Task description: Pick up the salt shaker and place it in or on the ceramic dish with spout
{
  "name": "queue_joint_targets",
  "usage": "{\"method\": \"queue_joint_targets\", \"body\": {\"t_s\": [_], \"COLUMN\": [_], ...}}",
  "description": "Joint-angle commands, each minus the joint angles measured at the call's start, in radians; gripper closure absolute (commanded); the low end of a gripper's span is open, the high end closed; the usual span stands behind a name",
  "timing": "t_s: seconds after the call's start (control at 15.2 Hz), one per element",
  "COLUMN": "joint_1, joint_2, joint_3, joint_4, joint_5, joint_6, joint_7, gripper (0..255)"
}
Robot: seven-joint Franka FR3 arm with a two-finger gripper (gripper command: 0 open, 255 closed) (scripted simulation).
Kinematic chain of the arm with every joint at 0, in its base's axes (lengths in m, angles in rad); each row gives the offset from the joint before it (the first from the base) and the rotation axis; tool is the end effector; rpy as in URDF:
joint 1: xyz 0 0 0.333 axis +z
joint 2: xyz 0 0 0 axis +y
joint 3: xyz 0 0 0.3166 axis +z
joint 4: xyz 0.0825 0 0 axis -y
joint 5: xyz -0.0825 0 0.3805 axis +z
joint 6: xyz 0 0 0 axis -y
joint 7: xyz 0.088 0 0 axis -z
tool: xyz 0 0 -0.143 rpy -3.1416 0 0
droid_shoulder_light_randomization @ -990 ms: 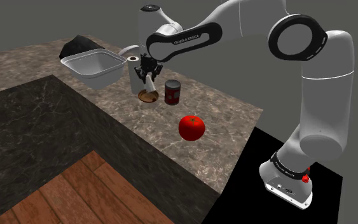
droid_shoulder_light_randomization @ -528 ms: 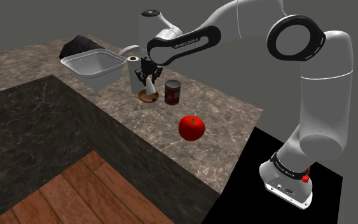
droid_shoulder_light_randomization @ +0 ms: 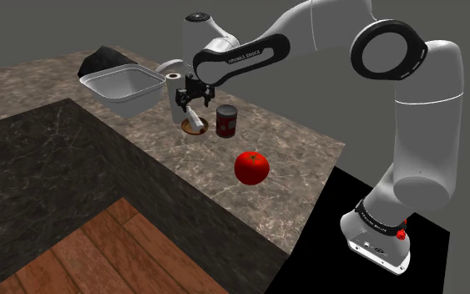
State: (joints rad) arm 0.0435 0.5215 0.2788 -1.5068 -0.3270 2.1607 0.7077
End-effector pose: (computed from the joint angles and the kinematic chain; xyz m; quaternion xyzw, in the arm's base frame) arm 0.6926 0.1776 0.3543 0.9851 -0.1338 0.1045 0.0271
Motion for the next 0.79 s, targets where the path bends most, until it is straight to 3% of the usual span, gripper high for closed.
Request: {"method": "queue_joint_targets", "body": {"t_s": [0.0, 0.2, 0.73], "joint_1": [0.0, 0.0, 0.0], "joint_2": [-0.018, -0.063, -0.063], "joint_3": [0.004, 0.015, 0.015], "joint_4": [0.005, 0.027, 0.027], "joint_5": [0.007, 0.024, 0.024], "joint_6": [-0.022, -0.089, -0.088], "joint_7": [-0.004, -0.014, -0.014], "gripper": [0, 0, 0]}}
